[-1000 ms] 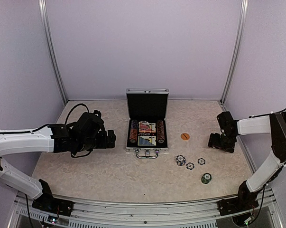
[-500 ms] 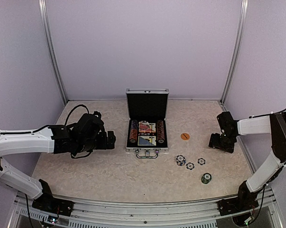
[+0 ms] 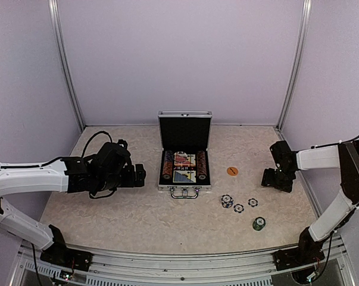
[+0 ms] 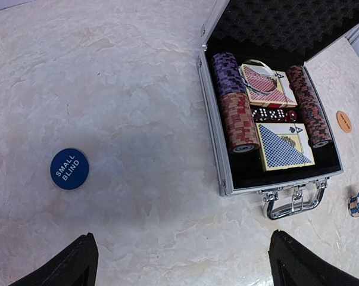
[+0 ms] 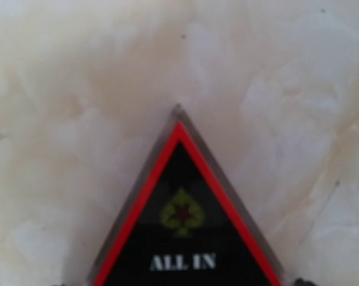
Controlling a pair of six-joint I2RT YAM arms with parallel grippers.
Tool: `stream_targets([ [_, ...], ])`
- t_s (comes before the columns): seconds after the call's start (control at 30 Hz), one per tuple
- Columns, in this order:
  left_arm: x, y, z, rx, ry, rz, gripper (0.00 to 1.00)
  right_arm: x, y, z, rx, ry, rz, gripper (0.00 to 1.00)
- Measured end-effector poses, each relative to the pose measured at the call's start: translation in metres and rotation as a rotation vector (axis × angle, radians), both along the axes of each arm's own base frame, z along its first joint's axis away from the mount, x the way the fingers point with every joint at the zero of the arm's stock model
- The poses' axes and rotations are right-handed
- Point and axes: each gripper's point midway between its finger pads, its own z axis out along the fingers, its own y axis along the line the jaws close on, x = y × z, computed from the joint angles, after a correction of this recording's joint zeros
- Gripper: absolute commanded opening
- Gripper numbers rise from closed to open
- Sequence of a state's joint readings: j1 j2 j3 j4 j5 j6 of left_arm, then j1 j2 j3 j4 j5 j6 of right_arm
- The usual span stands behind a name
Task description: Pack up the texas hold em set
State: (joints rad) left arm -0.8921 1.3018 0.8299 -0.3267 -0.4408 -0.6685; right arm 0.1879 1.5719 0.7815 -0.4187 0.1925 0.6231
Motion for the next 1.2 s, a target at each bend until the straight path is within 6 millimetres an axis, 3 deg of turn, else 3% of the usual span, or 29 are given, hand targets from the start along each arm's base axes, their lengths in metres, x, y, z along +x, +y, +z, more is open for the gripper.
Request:
stream_targets([
  [0.9,-0.001,0.0,-0.007,0.009,0.014,-0.005,0.99,-0.001,-0.001,0.002,-0.018,0.008,0.028,0.66],
  [1.2,-0.002,-0.001,-0.009,0.01,0.022,-0.01,0.99,-0.004,0.002,0.016,-0.022,0.002,0.051,0.66],
])
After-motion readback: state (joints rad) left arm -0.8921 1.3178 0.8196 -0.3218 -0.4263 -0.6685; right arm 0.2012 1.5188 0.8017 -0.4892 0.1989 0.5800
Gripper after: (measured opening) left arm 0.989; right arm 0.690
